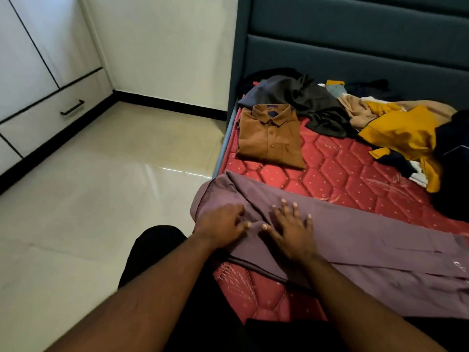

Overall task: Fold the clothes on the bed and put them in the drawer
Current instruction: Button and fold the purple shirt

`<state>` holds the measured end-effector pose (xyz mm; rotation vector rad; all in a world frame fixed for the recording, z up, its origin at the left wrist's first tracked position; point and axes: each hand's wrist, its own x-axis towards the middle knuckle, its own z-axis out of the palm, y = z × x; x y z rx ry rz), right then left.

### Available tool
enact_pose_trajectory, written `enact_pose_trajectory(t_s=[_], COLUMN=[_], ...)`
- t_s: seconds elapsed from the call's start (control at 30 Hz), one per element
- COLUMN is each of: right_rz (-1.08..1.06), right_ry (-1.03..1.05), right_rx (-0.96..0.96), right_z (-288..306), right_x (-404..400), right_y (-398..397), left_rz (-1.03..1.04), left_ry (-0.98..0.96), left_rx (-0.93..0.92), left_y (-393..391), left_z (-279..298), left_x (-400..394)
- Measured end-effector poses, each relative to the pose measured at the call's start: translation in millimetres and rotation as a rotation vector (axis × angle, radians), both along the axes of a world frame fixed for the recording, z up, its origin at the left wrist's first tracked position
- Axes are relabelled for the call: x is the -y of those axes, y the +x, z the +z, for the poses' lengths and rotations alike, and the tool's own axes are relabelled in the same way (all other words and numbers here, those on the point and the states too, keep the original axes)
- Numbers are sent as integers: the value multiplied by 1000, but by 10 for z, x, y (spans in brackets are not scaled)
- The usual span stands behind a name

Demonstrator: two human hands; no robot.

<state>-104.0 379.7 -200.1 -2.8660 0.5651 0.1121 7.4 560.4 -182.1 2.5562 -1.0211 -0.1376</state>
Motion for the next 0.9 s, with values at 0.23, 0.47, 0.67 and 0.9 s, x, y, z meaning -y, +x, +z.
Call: enact_pose_trajectory(t_s=[0.23,0.47,0.67,0.9], right_rz=[4,-63,-96,-79], right_ry=[-58,-39,-49,19], right_rx=[-86,-105,-64,-62], right_z=[-182,-163,-162,-171], right_x=[192,352,407,401], right_y=[-647,-808,-914,-907], left_rz=[-1,139,216,-78], left_ry=[320,113,223,16], left_rx=[-105,-381,172,48], left_y=[-83,1,-64,-302], left_z=[-114,-133,-52,-197], left_x=[-181,-319,-265,221])
